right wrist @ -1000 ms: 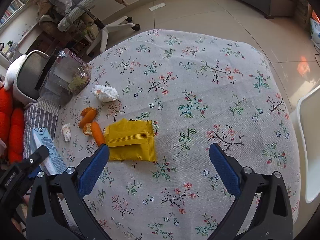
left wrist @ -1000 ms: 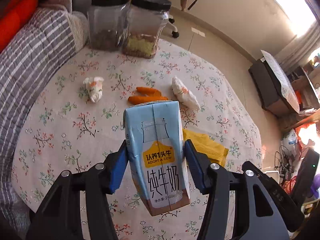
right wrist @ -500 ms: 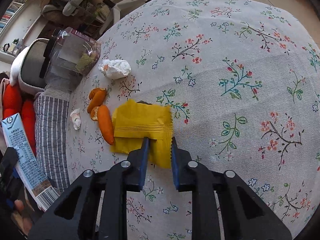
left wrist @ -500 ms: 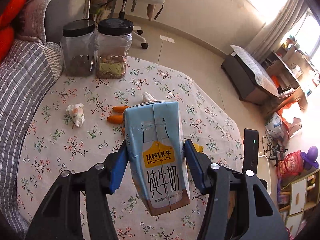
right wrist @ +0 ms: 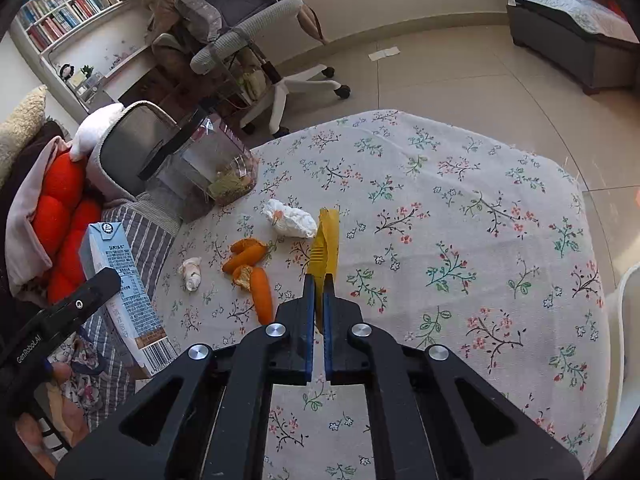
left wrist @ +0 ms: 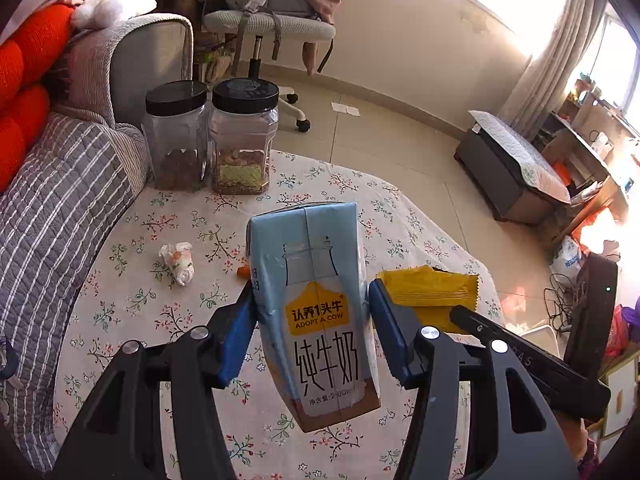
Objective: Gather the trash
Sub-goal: 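Grasp and lift the yellow packet with the right gripper while the left gripper holds the carton, then carry both items to the bin while the right gripper drops the yellow packet in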
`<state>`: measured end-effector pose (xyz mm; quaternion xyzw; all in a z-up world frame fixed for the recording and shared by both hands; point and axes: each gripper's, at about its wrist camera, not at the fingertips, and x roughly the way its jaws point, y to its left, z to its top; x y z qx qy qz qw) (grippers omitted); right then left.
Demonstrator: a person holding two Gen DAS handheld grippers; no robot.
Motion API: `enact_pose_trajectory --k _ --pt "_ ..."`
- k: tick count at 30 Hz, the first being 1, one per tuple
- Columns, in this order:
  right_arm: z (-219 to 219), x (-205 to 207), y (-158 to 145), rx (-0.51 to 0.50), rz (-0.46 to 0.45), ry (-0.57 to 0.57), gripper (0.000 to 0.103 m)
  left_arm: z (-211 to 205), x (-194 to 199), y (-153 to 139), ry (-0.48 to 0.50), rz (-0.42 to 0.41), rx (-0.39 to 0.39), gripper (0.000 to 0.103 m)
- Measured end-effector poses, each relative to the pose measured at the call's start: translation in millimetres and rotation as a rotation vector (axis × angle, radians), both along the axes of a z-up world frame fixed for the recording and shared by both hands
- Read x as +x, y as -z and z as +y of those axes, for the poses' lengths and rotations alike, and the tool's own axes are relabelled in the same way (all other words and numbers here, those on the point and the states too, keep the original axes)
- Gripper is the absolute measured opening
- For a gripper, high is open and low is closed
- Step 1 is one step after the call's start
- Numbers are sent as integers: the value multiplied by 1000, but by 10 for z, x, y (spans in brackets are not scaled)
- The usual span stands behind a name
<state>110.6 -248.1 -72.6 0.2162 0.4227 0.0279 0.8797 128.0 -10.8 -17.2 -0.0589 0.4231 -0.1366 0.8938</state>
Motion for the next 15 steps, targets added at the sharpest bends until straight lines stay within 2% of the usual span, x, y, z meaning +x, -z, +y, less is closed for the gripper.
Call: enact_pose_trajectory --k 15 --pt "-174 -524 -628 -277 -221 76 2 -394 -283 -277 -21 -226 43 55"
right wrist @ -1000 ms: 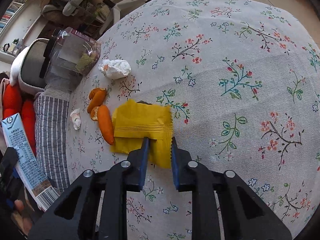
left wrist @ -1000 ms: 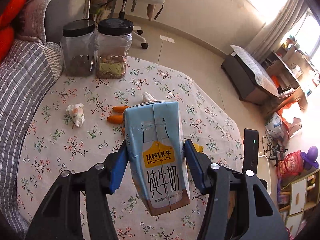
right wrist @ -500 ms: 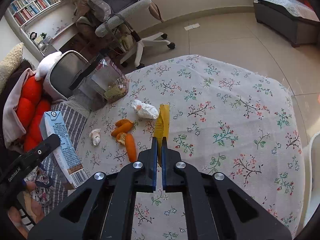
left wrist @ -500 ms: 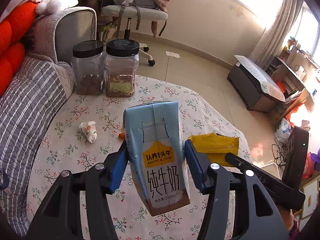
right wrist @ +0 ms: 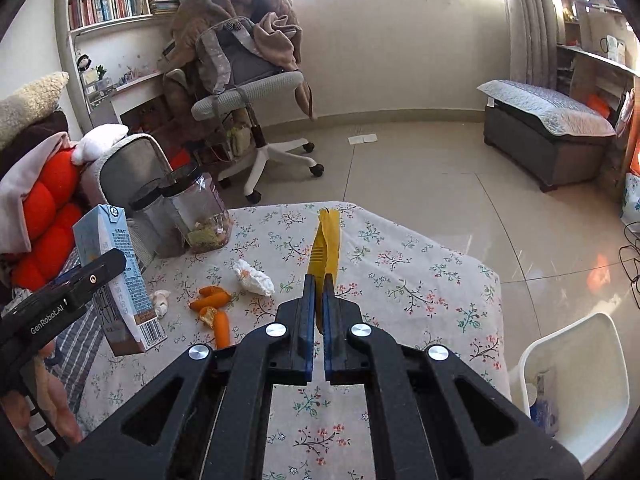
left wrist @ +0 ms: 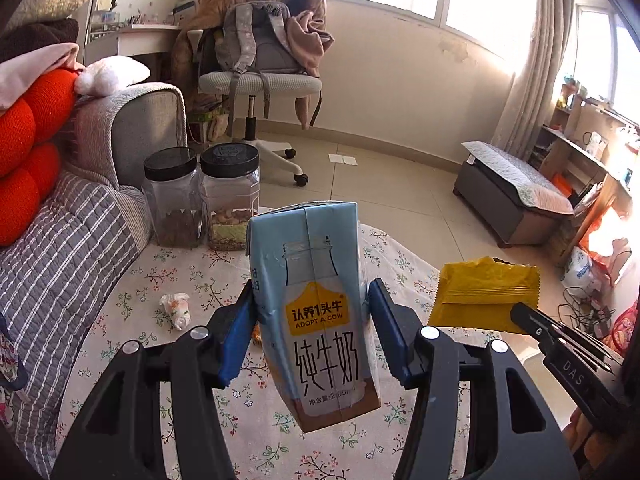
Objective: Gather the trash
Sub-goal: 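Carry both items to the bin while the right gripper drops the yellow packet in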
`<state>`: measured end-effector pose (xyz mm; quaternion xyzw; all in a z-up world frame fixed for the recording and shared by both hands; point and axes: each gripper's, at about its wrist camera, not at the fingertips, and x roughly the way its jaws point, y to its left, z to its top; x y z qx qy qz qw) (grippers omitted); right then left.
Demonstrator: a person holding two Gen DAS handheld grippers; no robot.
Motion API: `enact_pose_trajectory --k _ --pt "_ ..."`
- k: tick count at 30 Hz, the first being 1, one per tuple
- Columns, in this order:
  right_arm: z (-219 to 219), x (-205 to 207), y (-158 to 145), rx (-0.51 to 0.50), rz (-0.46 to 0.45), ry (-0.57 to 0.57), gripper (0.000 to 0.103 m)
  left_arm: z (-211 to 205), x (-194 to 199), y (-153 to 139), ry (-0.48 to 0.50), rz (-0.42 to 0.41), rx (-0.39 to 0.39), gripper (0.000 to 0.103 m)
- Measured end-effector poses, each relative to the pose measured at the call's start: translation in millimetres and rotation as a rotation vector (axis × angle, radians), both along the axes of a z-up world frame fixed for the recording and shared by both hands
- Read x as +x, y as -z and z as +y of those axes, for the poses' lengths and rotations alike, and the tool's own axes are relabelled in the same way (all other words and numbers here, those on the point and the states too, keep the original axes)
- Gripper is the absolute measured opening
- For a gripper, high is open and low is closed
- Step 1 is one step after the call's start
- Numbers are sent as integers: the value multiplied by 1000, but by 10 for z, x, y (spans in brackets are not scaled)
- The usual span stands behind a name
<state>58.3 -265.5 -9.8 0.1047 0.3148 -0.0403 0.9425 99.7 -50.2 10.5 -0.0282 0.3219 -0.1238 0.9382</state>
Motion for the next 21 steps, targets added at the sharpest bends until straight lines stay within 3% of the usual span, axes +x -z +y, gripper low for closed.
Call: enact_pose_trajectory --k 4,10,21 --pt "-128 -153 -125 -33 -40 31 2 -174 -73 -47 31 -38 3 55" --pt "-472 -467 -253 -95 -70 118 2 -460 -111 -6 95 -17 -4 55" --pt "-1217 -1043 -234 -183 -29 299 2 -1079 -378 -34 227 -54 14 55"
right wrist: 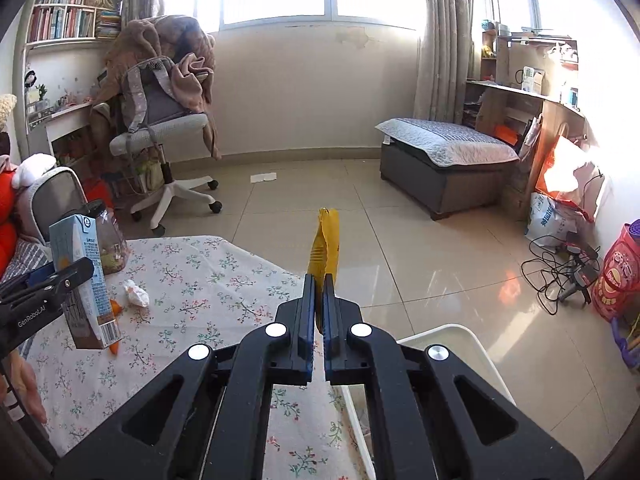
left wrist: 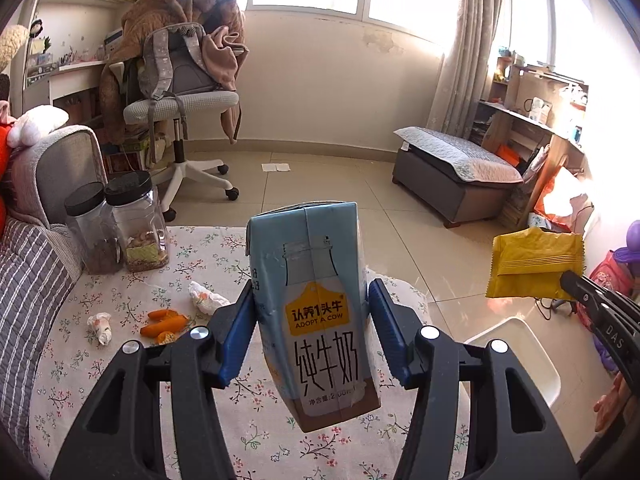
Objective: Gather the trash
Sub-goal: 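Carry both items to the bin while the right gripper drops the yellow packet in, then open the left gripper over the bin to drop the milk carton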
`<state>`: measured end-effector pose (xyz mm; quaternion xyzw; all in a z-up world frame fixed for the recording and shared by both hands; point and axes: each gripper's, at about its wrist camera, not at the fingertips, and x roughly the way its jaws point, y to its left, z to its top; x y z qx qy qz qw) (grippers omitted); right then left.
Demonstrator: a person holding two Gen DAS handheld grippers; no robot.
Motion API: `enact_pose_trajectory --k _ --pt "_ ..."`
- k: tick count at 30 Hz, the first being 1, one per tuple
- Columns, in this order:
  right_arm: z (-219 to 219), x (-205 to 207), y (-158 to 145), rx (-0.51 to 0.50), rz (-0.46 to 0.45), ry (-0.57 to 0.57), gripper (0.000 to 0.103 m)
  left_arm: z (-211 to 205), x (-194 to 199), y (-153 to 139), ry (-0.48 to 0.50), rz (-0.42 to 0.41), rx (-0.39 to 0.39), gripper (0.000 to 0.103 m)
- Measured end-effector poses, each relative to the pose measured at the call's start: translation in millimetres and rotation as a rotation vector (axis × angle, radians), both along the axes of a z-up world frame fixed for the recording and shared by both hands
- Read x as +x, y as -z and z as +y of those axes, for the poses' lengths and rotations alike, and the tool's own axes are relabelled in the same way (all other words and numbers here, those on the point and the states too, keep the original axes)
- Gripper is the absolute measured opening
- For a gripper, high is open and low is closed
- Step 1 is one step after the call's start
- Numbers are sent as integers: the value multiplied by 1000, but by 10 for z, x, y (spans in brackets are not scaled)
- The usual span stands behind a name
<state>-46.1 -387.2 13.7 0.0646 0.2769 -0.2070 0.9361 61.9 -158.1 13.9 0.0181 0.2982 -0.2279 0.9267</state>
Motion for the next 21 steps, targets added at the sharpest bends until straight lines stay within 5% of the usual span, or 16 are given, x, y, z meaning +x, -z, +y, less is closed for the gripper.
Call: enact_pose_trajectory --k 9,12,21 --pt "-456 -305 170 49 76 134 8 -495 -171 55 104 10 17 55" --pt "-562 -410 177 55 60 176 52 -670 -202 111 134 37 10 55" --pt "-877 -705 96 12 9 372 80 -1304 -312 35 230 70 -26 55"
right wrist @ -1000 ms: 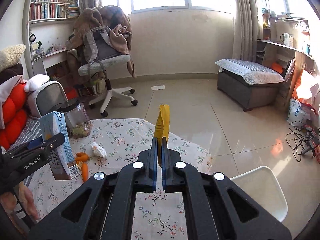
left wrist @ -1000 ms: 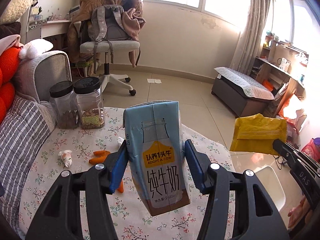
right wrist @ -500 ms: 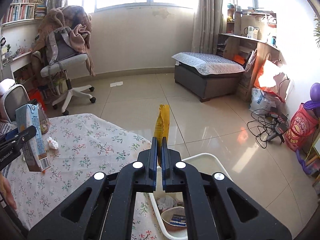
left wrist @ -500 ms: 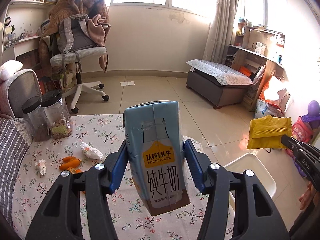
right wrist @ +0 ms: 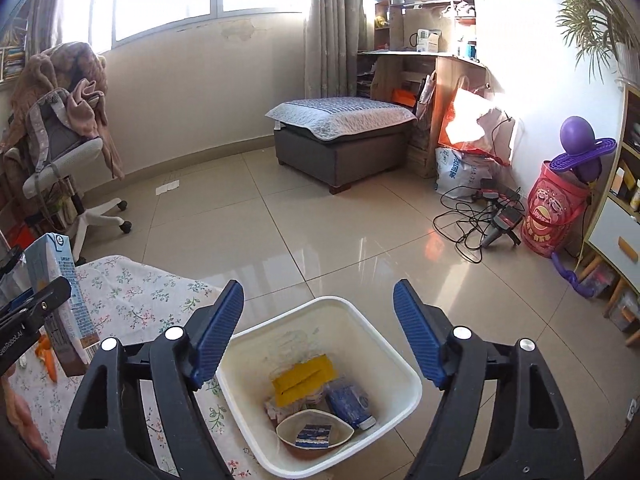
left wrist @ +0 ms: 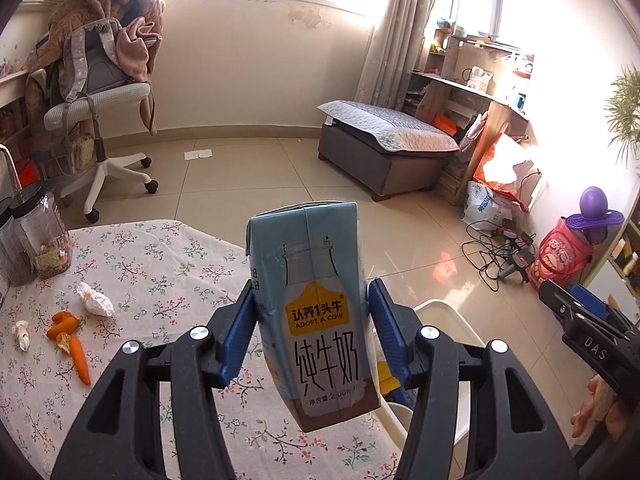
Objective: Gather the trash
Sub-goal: 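Open the left gripper over the bin to drop the milk carton, then move both grippers back over the table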
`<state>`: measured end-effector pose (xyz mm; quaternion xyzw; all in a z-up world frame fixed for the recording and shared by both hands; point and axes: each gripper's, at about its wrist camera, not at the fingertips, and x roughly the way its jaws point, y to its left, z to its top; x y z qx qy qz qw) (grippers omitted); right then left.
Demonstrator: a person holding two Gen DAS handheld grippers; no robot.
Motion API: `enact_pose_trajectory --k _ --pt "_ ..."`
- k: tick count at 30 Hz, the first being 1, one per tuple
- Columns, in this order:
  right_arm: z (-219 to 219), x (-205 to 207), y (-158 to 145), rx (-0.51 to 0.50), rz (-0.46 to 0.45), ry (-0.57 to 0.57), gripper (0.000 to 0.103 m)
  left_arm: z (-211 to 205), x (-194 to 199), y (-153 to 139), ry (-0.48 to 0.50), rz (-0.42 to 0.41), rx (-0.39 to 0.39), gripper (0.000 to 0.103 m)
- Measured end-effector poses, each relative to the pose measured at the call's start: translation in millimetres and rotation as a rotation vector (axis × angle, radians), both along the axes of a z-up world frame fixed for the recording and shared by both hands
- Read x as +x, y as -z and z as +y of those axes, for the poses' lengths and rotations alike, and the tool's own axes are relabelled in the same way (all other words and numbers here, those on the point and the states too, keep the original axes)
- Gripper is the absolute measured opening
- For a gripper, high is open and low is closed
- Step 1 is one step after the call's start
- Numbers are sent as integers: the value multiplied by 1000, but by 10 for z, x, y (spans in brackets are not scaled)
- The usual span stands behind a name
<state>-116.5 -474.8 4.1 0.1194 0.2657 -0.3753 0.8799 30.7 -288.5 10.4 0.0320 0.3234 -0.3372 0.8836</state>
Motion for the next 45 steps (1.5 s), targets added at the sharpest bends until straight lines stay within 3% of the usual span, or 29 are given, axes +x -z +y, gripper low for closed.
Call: enact_pose_trajectory --k 5,17,24,26,27,34,41,45 --pt "-77 -169 -57 -95 -17 113 96 -328 -114 -56 59 16 -23 55" --pt "-465 -559 -94 -120 -50 309 96 -1063 -409 -3 186 75 -30 55" --pt "-542 -605 -54 -112 -33 341 96 -1313 -430 186 229 185 -30 57" --pt "-531 -612 -61 -121 -37 342 96 -1383 -426 217 245 211 -18 64" --pt "-518 -608 -60 -125 -37 342 96 -1398 -439 218 245 204 -9 69" --pt "-372 -442 -58 -159 -11 296 96 -1283 -416 124 201 139 23 78" --pt "-99 -179 -74 -207 13 227 96 -974 -265 31 30 -7 105 91" --pt "73 33 -66 -202 22 170 96 -726 -124 40 -48 -57 149 92"
